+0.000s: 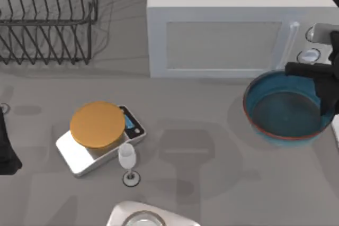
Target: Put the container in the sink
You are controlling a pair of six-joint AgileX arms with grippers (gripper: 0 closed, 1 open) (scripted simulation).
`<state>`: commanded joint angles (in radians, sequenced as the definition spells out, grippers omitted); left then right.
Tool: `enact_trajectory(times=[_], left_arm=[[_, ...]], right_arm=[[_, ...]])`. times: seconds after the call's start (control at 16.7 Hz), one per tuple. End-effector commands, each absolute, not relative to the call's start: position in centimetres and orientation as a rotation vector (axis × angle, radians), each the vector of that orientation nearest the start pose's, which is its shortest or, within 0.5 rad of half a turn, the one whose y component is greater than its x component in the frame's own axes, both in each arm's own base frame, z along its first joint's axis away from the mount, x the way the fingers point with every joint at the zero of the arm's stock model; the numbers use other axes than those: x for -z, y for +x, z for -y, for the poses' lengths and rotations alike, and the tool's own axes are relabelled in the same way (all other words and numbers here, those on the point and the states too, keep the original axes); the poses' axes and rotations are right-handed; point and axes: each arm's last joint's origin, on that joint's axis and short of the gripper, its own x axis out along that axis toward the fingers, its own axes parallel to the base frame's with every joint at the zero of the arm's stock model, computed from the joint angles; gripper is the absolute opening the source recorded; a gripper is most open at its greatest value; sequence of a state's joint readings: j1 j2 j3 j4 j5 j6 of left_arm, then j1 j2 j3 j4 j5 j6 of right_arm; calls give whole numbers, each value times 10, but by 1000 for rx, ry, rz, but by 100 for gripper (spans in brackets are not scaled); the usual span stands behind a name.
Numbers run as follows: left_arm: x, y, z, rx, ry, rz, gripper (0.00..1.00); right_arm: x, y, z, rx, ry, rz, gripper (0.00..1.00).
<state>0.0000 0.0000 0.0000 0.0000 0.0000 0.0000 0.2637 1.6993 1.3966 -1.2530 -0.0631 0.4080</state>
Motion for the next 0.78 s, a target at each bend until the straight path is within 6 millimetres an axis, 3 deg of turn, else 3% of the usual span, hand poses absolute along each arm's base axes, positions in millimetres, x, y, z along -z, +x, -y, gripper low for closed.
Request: enact_trajectory(times=[0.24,0.78], left_arm=[[-160,106,1,0,0,0,100],[-160,106,1,0,0,0,100]], right_arm=[[-277,308,-88,25,46,-1579,0],[-276,314,-83,5,31,-1567,0]])
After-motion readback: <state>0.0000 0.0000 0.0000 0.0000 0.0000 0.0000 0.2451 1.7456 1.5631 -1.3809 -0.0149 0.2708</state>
